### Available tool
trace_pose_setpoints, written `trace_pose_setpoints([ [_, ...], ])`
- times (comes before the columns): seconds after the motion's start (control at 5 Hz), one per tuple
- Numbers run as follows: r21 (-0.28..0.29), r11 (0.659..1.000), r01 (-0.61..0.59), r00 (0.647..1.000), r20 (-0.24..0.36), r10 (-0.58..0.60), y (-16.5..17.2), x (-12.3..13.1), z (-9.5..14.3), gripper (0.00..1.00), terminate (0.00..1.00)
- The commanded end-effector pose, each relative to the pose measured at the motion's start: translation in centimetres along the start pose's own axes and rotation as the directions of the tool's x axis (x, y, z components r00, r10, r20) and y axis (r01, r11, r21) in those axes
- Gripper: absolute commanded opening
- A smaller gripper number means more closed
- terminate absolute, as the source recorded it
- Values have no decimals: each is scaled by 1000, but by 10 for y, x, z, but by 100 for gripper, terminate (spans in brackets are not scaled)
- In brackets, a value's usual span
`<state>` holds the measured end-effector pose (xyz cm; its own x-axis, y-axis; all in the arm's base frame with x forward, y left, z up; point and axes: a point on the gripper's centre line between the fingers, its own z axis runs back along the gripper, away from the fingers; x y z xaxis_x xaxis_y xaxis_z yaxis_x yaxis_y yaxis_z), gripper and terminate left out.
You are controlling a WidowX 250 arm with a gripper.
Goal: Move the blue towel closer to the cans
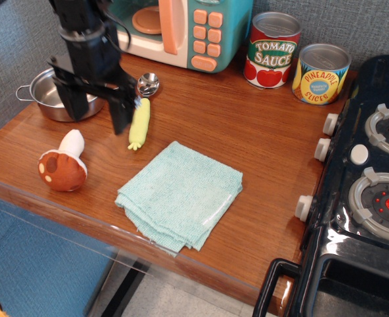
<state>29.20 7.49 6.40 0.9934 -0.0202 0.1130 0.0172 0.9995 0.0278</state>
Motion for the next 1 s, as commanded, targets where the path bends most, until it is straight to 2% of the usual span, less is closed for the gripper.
trace_pose_setpoints([
  [0.0,59,993,107,994,32,-109,-48,-24,-23,100,0],
  [0.2,83,986,143,989,10,-145,-63,-30,-35,100,0],
  [0.4,93,983,161,987,8,-162,-70,-31,-38,100,0],
  [0.6,80,985,153,988,-4,-153,-71,-28,-43,100,0],
  [0.8,80,990,114,993,-28,-112,-66,-13,-52,100,0],
])
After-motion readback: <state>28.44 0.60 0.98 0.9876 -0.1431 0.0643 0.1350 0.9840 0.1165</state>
